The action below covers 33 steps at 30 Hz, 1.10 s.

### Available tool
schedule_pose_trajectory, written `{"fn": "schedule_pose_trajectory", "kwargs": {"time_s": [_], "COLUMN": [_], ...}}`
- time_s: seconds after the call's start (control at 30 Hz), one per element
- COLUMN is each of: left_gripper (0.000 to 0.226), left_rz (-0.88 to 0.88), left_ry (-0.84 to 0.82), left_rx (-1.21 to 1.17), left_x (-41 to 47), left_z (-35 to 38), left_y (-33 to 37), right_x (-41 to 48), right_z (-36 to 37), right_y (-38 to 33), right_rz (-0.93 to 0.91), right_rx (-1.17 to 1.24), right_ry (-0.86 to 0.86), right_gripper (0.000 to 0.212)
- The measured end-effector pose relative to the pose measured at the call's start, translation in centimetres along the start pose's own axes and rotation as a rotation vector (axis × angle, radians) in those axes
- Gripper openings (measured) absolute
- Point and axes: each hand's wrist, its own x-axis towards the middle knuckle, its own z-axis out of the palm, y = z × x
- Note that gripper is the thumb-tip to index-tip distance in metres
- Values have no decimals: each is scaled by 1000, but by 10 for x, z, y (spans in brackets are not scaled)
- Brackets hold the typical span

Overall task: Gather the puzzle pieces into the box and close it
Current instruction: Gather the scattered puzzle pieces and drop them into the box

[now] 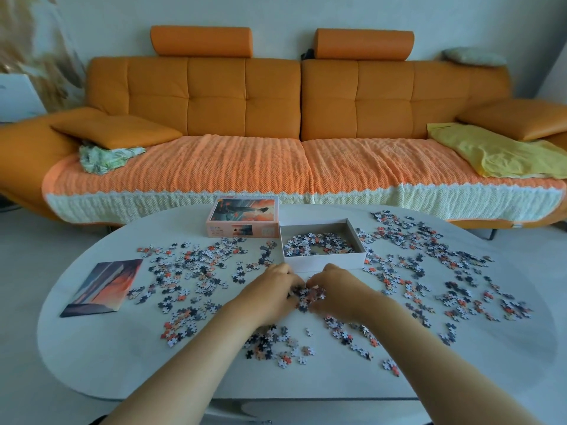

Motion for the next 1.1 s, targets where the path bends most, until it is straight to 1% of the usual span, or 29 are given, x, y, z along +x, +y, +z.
{"fn": "schedule_pose_trajectory", "kwargs": {"time_s": [0.1, 0.23, 0.37, 0.43, 0.6, 0.67, 0.73, 0.8, 0.9, 0.97, 1.1], "left_gripper": [30, 26, 20, 19, 20, 20, 20, 22, 26, 27, 27], "left_rz": [21, 10, -10, -17, -53, -62, -56, -28, 23, 33, 45], "left_ry": [29, 45, 82, 120, 290, 360, 415, 411, 306, 262, 274], "left_rx": [-39, -68, -148, -204, -350, -356, -333, -276, -195, -176, -170], "left_x": [2, 4, 9, 14, 40, 55, 69, 78, 86, 87, 84], "left_z": [-1, -6, -17, -26, -41, -41, -36, -27, -14, -12, -18], "left_y": [-1, -1, 1, 2, 5, 5, 8, 11, 7, 3, 0], "right_x": [5, 10, 17, 20, 32, 40, 48, 55, 58, 56, 48], "right_z": [-2, -5, -14, -23, -45, -48, -47, -42, -37, -37, -41], "right_y": [-2, -3, -3, -2, 10, 15, 20, 24, 28, 31, 32], "right_rz": [7, 24, 8, 3, 21, 37, 36, 25, 31, 19, -14], "right_rx": [17, 50, 109, 138, 239, 230, 216, 197, 167, 167, 144], "right_ry": [26, 45, 55, 89, 320, 433, 502, 480, 382, 364, 370], "right_gripper": [34, 29, 19, 16, 10, 10, 13, 20, 28, 29, 28]}}
